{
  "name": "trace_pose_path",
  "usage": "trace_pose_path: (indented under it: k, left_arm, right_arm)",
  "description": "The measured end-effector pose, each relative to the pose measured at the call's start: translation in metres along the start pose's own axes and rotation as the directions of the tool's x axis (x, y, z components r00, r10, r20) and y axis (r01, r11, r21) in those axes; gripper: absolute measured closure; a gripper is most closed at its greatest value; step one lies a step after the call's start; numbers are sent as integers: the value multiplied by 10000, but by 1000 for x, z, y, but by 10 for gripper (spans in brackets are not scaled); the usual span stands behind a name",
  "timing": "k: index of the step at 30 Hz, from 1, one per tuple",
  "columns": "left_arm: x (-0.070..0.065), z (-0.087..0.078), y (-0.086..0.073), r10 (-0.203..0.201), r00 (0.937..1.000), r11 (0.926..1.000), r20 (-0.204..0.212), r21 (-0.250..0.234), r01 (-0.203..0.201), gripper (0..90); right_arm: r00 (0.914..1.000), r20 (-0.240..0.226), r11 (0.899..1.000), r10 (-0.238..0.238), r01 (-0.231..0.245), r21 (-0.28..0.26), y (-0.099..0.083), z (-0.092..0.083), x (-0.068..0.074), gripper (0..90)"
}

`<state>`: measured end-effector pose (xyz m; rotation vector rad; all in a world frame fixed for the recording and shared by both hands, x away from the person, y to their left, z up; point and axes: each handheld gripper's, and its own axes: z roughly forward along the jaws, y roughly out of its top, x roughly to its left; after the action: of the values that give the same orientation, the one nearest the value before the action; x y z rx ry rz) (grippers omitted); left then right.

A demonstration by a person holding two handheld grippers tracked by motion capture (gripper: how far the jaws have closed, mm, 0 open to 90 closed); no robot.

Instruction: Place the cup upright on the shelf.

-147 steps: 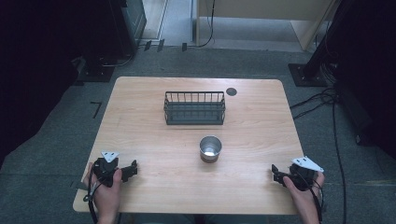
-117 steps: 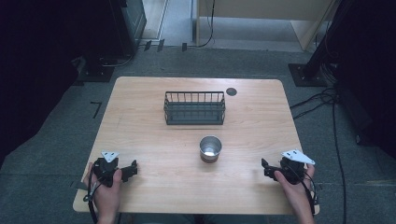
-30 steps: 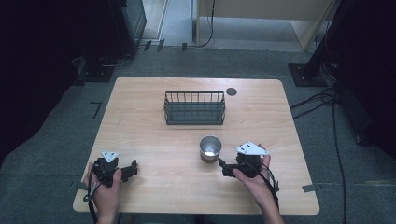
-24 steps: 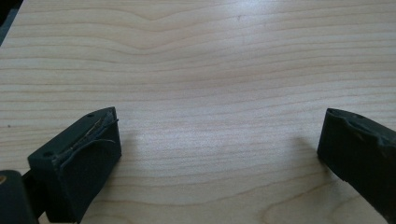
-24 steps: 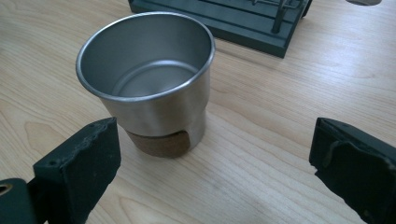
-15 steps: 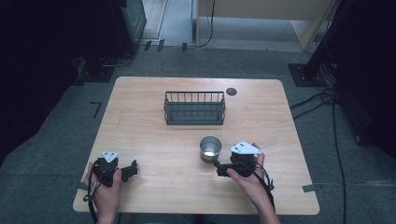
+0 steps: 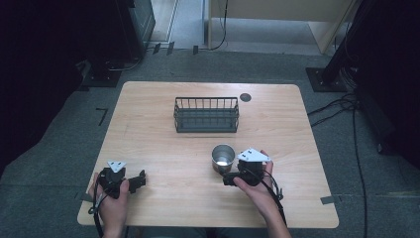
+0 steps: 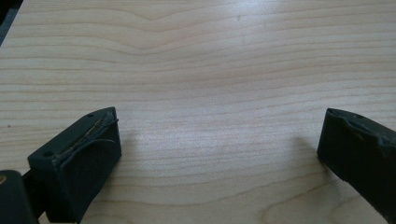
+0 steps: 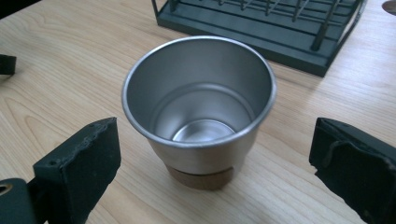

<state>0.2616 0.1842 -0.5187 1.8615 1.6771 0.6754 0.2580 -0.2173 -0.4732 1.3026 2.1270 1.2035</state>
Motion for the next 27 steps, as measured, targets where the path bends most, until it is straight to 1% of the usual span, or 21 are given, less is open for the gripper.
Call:
trace_pose_path:
  k: [6,11,14,19,23,25,27]
  left_arm:
    - [0,0,0,-1,10000,10000,1,1,1,0]
    - [0,0,0,-4,10000,10000,1,1,4,0]
    - [0,0,0,-2,10000,10000,4,0,2,0]
    - [0,0,0,-2,10000,10000,1,-1,2,0]
    - [0,0,0,-3,10000,10000,2,0,3,0]
    - [0,0,0,-5,10000,10000,4,0,5,0]
    - [0,0,0,2,10000,10000,15,-7,-2,0]
  right_arm:
    - [10000,-24,10000,-18,18,-92,5,6,6,21]
    - [10000,-5,9999,-79,79,-63,7,10,11,21]
    - [9998,134,9999,-113,113,58,8,16,14,21]
    - [9998,197,9999,-51,49,104,9,21,15,22]
    - [9992,362,9998,-142,137,152,8,24,19,23]
    - [9983,551,9997,-163,154,172,8,27,20,42]
    - [9980,625,9997,-120,106,227,9,28,20,59]
